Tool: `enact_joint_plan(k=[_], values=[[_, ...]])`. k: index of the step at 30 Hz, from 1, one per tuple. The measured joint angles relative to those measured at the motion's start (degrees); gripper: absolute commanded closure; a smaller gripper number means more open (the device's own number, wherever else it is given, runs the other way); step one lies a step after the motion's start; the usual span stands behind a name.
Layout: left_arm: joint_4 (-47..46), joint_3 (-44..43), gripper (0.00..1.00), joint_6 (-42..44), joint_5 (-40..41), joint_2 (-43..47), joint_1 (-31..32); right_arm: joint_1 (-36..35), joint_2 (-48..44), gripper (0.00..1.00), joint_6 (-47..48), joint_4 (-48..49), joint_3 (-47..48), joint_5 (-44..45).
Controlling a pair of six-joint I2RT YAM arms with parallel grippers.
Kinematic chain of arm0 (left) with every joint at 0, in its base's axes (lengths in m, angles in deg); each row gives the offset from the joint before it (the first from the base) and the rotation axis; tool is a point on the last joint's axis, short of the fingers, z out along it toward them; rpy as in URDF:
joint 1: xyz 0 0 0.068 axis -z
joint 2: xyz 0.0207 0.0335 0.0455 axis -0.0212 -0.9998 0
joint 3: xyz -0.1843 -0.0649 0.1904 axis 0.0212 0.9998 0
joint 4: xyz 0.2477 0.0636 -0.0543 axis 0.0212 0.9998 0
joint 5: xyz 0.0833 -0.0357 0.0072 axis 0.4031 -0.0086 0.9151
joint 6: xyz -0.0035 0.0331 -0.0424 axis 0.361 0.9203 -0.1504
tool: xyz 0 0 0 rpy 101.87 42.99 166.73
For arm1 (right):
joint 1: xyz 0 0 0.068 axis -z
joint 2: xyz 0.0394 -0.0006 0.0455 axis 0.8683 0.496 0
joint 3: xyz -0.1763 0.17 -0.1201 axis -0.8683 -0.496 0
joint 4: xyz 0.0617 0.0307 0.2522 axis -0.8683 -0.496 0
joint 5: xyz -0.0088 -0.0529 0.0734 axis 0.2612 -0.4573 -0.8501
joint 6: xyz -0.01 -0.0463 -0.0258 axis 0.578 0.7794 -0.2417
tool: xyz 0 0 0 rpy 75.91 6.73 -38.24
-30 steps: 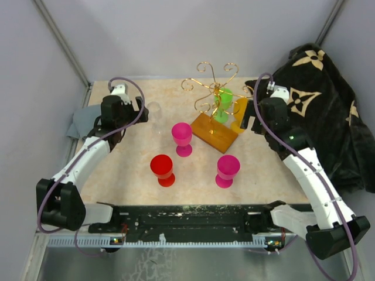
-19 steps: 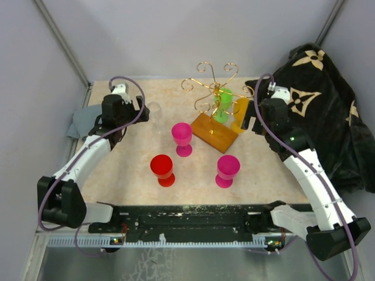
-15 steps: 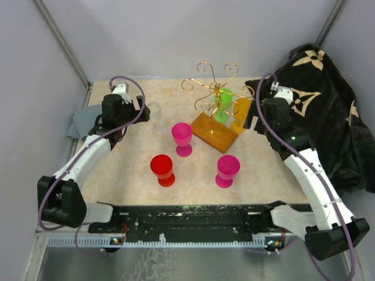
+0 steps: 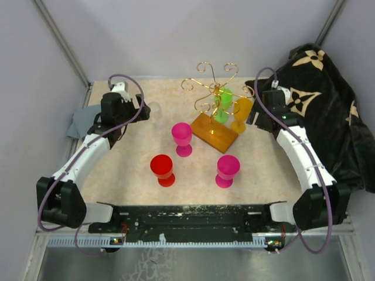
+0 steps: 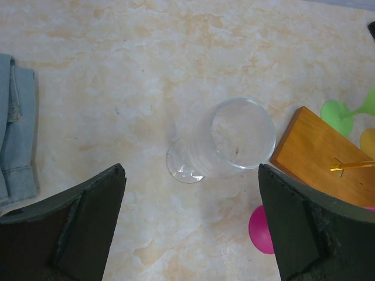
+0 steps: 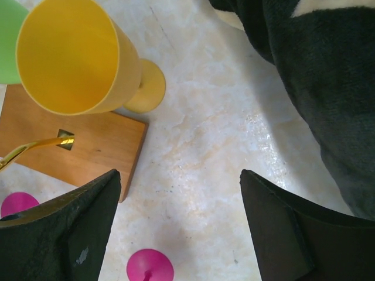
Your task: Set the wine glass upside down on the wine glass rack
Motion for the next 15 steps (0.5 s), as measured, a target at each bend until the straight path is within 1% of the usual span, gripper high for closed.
enact_joint_plan(k=[5, 15], values=[[0.7, -0.1, 0.0, -0.2, -0.7, 1.0, 0.0, 0.9, 4.1, 0.19, -1.4, 2.1, 1.7, -1.6], [1.4, -0.1, 0.0, -0.3, -0.7, 1.6, 0.0, 4.1, 7.5, 0.31, -4.0, 7.3, 3.5, -4.9]])
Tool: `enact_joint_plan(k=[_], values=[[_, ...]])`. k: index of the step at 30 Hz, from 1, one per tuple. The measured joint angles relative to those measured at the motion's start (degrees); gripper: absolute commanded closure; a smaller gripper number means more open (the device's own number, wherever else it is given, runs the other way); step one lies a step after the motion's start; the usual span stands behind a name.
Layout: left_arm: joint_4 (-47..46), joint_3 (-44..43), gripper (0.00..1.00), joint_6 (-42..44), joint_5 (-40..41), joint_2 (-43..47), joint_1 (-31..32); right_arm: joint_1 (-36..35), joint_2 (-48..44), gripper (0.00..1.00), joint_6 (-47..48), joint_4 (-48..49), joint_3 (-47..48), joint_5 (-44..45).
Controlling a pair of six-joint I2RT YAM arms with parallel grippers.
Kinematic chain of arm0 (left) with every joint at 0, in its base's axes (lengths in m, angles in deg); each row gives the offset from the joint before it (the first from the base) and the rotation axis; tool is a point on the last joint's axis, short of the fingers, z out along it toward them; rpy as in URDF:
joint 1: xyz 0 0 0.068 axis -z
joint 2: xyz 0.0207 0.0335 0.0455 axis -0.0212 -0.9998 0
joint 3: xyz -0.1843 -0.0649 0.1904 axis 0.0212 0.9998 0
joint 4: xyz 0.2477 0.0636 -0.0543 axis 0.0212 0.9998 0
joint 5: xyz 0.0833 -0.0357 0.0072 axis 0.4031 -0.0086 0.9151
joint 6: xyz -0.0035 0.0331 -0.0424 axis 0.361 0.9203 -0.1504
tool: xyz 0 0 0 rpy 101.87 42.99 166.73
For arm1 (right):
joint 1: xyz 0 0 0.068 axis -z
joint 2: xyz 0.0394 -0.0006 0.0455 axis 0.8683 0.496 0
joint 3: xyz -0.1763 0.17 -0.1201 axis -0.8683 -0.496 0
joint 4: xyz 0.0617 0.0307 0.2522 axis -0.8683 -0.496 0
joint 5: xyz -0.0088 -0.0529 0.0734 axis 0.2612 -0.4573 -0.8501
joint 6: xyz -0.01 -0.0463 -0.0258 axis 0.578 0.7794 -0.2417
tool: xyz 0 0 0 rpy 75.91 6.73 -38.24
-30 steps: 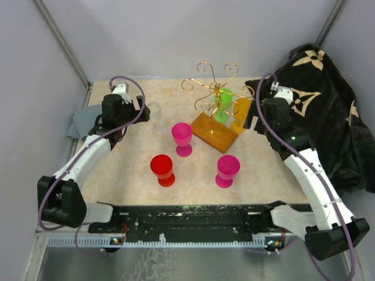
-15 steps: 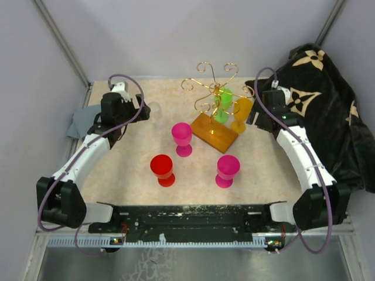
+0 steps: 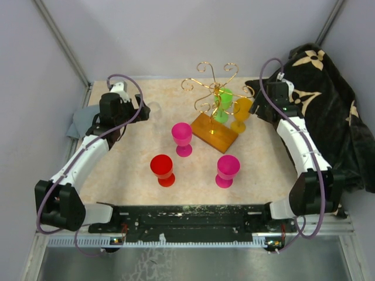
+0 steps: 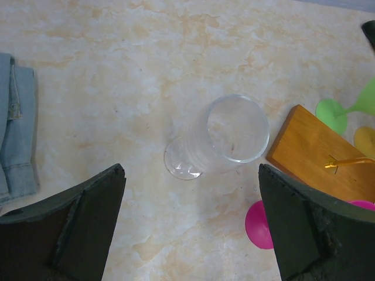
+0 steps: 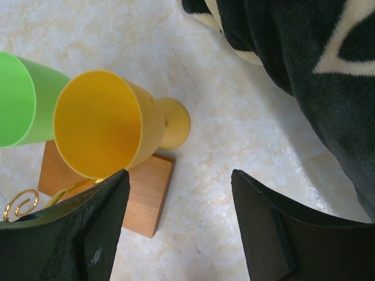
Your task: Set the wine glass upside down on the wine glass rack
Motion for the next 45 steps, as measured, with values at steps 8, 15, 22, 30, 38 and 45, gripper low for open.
enact_joint_plan(k=[8, 15, 22, 30, 38, 45], values=[[0.7, -0.9, 0.0, -0.2, 0.0, 0.0, 0.0, 0.5, 4.5, 0.39, -0.5, 2.1, 2.2, -2.0], [0.8, -1.9, 0.0, -0.3, 0.1, 0.0, 0.0, 0.6, 8.3, 0.48, -0.5, 3.4, 5.2, -2.7], [1.6, -1.9, 0.0, -0.3, 0.1, 0.0, 0.0, 0.6, 11.8, 0.58, -0.5, 4.3, 5.6, -3.6], [2.0, -1.9, 0.0, -0.3, 0.1, 0.0, 0.0, 0.6, 13.3, 0.75, -0.1, 4.2, 5.6, -4.0], [2.1, -1.9, 0.0, -1.2, 0.0, -0.1, 0.0, 0.6, 13.3, 1.0, 0.6, 3.6, 5.6, -2.6], [2.1, -1.9, 0.0, -1.4, 0.1, -0.1, 0.0, 0.6, 13.3, 1.0, 0.8, 2.1, 5.6, -0.3]])
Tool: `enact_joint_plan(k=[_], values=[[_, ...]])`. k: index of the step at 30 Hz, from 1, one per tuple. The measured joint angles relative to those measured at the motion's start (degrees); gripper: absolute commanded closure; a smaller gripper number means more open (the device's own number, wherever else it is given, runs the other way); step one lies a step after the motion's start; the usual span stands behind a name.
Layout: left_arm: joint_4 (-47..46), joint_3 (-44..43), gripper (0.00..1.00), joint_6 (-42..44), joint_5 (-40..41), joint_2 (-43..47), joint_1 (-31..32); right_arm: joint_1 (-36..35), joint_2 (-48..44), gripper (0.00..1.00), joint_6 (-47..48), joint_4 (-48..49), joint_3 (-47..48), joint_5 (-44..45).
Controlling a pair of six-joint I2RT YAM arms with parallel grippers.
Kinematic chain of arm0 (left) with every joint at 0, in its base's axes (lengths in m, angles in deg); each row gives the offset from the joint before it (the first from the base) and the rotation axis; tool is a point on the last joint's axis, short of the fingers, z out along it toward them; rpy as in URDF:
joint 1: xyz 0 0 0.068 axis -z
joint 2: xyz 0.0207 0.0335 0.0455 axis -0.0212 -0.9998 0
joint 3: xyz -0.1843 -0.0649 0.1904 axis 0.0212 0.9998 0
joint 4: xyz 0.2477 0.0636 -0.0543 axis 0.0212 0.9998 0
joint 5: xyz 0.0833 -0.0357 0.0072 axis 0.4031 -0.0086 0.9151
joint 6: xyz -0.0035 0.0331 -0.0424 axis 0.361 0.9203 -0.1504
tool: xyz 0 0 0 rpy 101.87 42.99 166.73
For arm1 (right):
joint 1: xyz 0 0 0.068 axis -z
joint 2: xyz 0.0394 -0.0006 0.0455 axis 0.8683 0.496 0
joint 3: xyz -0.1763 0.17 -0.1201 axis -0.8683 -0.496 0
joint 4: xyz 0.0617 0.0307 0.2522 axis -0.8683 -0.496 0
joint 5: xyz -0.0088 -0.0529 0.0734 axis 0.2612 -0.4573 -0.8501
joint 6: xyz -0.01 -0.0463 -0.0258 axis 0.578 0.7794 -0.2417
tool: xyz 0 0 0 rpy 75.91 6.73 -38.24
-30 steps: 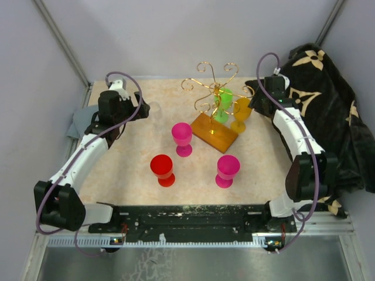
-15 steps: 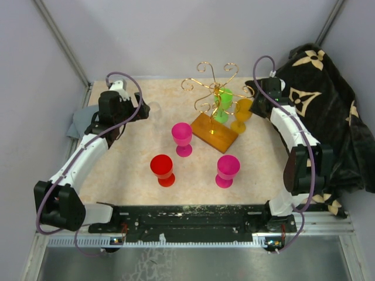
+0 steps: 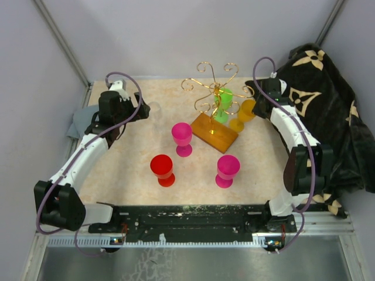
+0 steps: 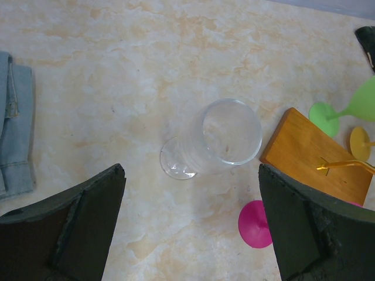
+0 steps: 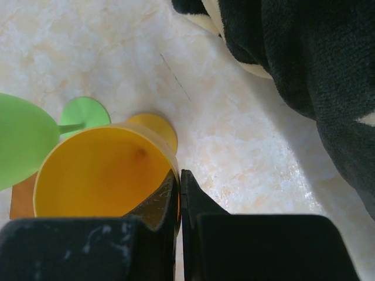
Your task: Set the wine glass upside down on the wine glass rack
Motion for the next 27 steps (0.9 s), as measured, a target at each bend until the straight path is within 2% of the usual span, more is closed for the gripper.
enact_joint_plan(k=[6, 13, 17, 27], values=[[0.0, 0.0, 0.0, -0.3, 0.0, -0.1, 0.0, 0.0, -2.8, 1.0, 0.5, -2.1, 0.0, 3.2], [0.0, 0.0, 0.0, -1.2, -0.3, -0.5, 0.0, 0.0, -13.7, 1.0, 1.4, -3.3, 0.4, 6.2], [0.0, 0.0, 0.0, -1.4, -0.5, -0.5, 0.0, 0.0, -18.6, 1.0, 1.8, -4.5, 3.8, 7.7], [0.8, -0.6, 0.01, -2.1, -2.0, -0.5, 0.0, 0.0, -27.6, 1.0, 4.4, 4.3, 3.9, 12.2]])
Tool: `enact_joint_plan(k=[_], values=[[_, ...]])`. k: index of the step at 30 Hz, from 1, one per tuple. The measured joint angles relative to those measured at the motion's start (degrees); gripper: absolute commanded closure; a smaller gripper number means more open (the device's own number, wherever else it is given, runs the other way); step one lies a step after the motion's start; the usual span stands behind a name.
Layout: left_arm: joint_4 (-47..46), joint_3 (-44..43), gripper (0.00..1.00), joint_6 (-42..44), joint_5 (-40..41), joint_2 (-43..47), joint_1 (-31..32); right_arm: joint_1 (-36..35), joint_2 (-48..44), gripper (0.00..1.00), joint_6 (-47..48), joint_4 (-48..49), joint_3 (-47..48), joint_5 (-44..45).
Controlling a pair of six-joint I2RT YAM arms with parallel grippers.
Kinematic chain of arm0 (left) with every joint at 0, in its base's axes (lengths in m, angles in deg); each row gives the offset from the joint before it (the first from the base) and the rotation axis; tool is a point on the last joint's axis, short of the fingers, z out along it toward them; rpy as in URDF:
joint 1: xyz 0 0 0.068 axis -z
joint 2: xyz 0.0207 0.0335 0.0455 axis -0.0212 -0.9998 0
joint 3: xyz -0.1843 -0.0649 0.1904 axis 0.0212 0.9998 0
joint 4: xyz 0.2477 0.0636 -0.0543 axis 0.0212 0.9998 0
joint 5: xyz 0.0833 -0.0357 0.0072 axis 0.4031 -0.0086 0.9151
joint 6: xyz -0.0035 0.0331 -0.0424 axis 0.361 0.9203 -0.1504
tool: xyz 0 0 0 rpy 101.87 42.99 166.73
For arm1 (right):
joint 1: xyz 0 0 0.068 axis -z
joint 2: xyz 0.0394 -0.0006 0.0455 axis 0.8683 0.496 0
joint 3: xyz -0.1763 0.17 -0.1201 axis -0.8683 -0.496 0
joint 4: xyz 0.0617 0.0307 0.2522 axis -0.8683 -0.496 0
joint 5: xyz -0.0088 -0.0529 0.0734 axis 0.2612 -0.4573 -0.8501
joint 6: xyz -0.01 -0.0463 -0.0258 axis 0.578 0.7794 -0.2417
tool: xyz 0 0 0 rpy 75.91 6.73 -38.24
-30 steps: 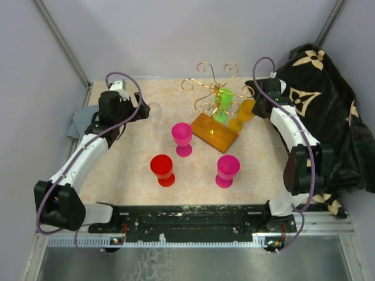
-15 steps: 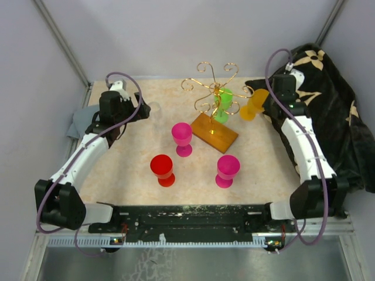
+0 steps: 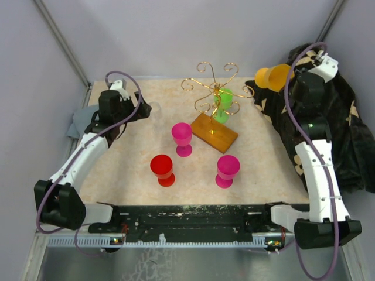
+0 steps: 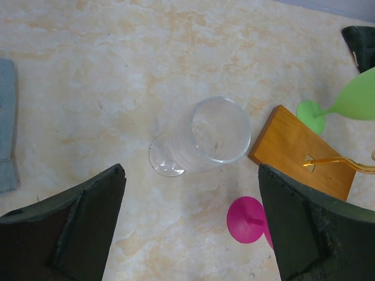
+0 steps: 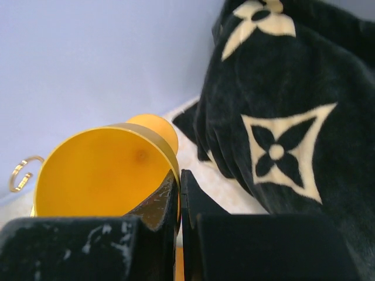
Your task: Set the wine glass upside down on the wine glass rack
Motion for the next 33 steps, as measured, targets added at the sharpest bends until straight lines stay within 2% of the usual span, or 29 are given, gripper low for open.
enact_joint_plan(k=[8, 18, 28, 33], values=[[1.7, -4.0, 0.03, 0.1, -2.9, 0.8, 0.0, 0.0, -5.9, 1.0, -3.7, 14.9, -6.1, -4.4], [3.6, -14.0, 0.04, 0.3, -8.4, 2.3, 0.0, 0.0, -1.0, 1.0, -15.6, 30.1, -1.7, -24.2], [-1.2, -23.2, 0.09, -5.4, -27.1, 3.3, 0.0, 0.0, 8.0, 1.0, -32.3, 49.1, 0.5, -53.1], [-10.4, -25.2, 0.11, -13.1, -38.4, 1.4, 0.0, 0.0, 12.8, 1.0, -43.3, 62.4, 0.5, -64.5]])
